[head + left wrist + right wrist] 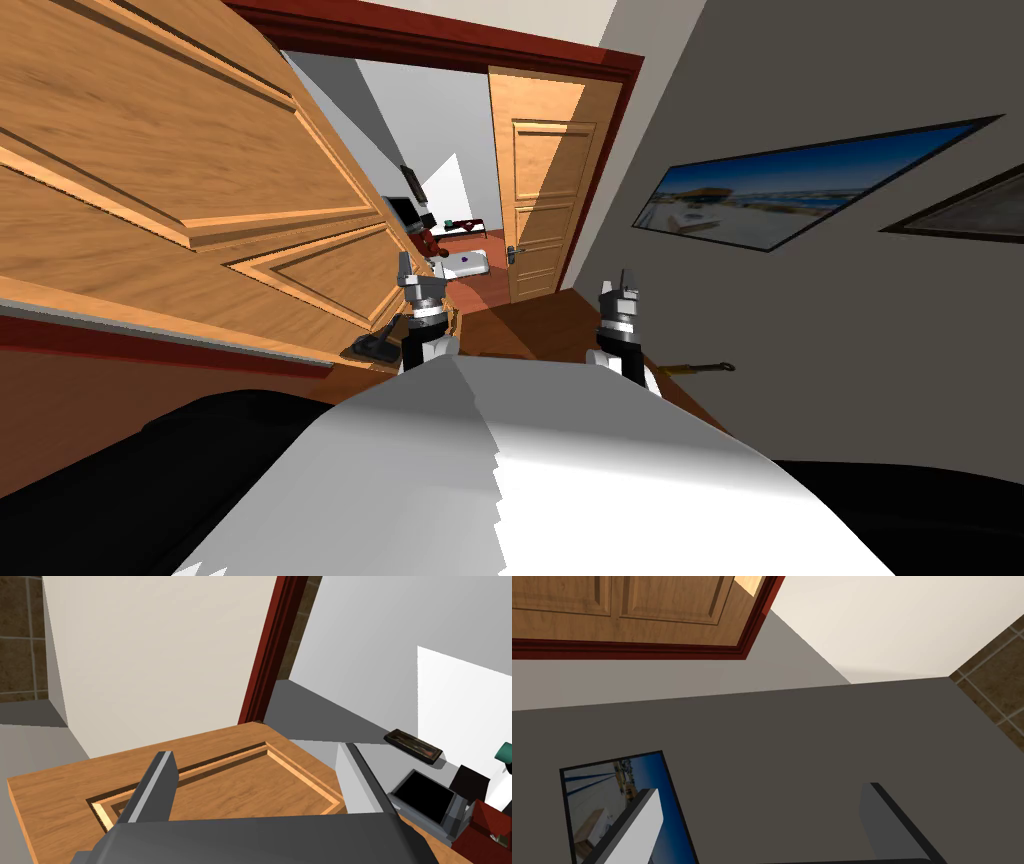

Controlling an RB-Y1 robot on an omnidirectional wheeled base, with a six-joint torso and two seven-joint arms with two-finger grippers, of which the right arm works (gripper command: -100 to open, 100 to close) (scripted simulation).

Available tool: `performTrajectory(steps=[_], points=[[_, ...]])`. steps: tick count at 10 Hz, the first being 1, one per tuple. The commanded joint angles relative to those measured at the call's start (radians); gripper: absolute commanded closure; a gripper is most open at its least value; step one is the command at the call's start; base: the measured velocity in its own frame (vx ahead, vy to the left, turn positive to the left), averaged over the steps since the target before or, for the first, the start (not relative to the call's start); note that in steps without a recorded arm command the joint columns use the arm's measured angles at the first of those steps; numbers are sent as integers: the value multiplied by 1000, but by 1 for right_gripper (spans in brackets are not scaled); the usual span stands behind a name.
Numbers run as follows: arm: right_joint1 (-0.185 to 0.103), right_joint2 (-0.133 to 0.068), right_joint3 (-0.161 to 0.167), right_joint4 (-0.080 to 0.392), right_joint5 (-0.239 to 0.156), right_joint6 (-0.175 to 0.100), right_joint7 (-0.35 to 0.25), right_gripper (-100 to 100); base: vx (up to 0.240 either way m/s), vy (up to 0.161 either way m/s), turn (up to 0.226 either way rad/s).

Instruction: Pull the door open

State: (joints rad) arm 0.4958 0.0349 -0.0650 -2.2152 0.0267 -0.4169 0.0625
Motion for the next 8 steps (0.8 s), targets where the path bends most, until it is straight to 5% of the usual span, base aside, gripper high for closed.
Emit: performTrajectory(steps=[1, 8], points=[[-20, -11, -5, 37, -5, -3, -4, -100, 30, 5, 108], [-129, -69, -29, 229, -30, -17, -24, -100, 68, -1, 137]])
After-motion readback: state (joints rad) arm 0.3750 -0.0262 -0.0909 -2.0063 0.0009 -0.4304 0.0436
